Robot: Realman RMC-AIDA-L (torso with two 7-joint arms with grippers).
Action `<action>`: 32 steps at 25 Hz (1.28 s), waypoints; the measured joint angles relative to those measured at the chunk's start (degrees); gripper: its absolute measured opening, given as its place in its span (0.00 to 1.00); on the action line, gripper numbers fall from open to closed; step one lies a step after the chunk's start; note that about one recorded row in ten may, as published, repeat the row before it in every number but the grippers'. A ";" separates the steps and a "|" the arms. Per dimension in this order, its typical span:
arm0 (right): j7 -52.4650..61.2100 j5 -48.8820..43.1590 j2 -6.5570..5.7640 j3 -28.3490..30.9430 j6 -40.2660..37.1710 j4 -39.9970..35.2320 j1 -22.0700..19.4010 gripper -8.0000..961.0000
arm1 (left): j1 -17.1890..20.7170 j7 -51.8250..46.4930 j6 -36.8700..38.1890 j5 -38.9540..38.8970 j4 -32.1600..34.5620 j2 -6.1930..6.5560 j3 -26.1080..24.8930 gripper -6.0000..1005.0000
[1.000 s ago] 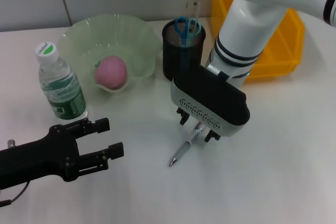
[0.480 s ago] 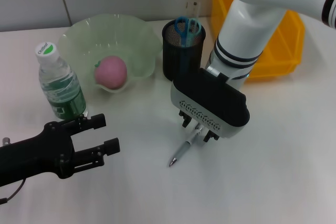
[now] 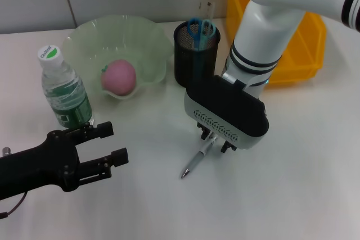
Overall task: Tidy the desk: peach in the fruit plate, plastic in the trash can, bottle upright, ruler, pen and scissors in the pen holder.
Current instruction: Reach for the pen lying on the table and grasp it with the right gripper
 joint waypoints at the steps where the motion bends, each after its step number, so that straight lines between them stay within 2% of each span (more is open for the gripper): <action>1: 0.00 0.01 0.00 -0.14 0.02 0.23 0.12 0.49 | 0.05 0.05 0.00 -0.01 0.00 -0.03 0.00 0.74; 32: -0.13 0.14 -0.06 -0.74 0.36 1.42 1.08 0.40 | 0.59 -0.18 1.10 -0.11 1.35 -0.07 -0.50 0.73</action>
